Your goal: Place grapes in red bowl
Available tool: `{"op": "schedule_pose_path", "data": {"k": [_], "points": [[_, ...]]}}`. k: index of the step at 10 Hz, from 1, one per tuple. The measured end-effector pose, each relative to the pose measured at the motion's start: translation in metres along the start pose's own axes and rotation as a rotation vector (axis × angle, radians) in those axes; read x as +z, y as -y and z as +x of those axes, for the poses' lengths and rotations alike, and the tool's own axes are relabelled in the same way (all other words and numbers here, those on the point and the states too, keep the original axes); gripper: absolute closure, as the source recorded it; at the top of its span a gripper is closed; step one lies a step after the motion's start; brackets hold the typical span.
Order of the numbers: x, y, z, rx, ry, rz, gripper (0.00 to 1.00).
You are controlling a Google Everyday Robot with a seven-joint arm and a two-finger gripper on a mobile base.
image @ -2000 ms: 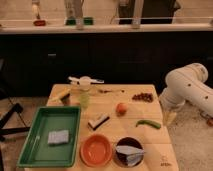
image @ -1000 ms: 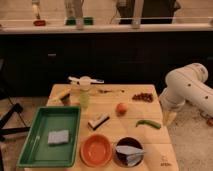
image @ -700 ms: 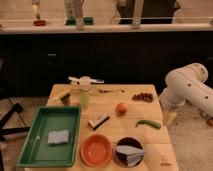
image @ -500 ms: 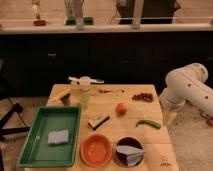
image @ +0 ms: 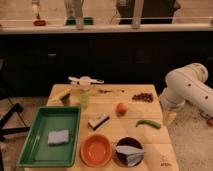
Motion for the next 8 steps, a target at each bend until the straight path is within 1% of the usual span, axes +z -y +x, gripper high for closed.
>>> {"op": "schedule_pose_path", "data": {"k": [2, 3, 5, 6, 7, 8], "points": [[0.000, 0.003, 0.000, 0.009, -0.002, 0.012, 0.20], [0.002, 0.012, -0.003, 0.008, -0.001, 0.018, 0.20], [0.008, 0.042, -0.010, 0.007, 0.019, 0.028, 0.20], [0.013, 0.064, -0.013, 0.005, 0.037, 0.035, 0.20], [0.018, 0.076, -0.016, 0.003, 0.058, 0.041, 0.20], [0.024, 0.088, -0.018, 0.011, 0.102, 0.053, 0.20]]}}
